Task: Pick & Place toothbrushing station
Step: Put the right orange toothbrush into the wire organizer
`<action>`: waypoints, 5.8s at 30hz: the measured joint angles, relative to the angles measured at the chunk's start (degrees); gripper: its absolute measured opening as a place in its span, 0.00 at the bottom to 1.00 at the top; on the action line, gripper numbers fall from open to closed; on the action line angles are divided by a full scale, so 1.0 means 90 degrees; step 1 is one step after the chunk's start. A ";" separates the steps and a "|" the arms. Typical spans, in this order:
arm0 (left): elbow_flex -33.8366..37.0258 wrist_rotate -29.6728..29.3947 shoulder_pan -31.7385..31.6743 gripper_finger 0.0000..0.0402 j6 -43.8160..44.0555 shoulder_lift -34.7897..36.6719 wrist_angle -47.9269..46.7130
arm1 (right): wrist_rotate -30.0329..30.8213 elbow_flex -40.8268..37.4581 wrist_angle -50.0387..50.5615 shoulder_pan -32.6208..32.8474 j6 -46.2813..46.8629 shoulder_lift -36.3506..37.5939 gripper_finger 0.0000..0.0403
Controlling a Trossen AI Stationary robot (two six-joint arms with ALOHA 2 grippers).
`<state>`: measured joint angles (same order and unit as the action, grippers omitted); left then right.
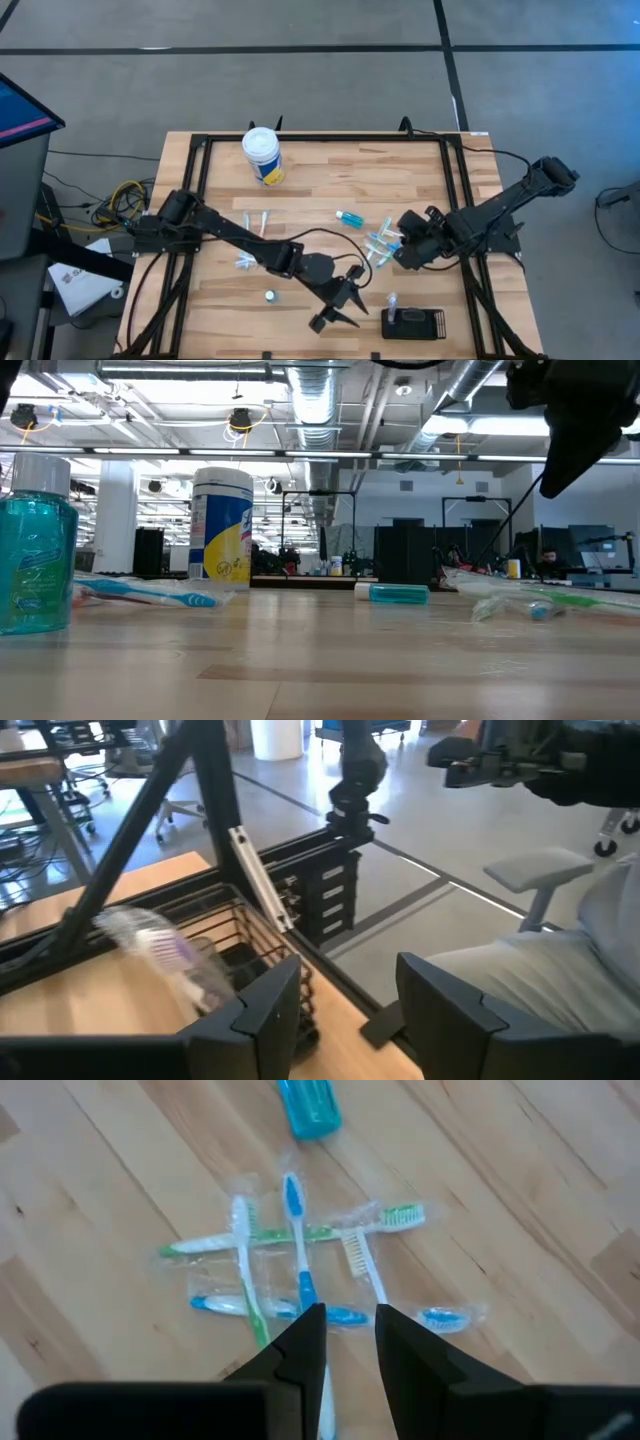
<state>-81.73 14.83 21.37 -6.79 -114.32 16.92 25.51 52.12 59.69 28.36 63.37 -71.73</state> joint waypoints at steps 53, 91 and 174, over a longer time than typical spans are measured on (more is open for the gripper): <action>0.0000 -0.0002 0.0130 0.40 -0.0032 0.0002 -0.0016 | -0.1520 -0.1433 -0.2432 -0.2012 -0.2425 -0.1405 0.34; -0.0002 -0.0005 0.0079 0.40 -0.0034 0.0002 -0.0016 | -0.0305 -0.1430 -0.2589 -0.0769 -0.1802 0.0564 0.01; -0.0005 -0.0005 0.0006 0.40 0.0030 0.0002 0.0004 | 0.6731 -0.1430 -0.5254 0.6615 -0.1651 0.0608 0.01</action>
<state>-81.78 14.79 21.43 -6.52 -114.30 16.95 86.09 39.24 12.40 87.90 48.51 -66.26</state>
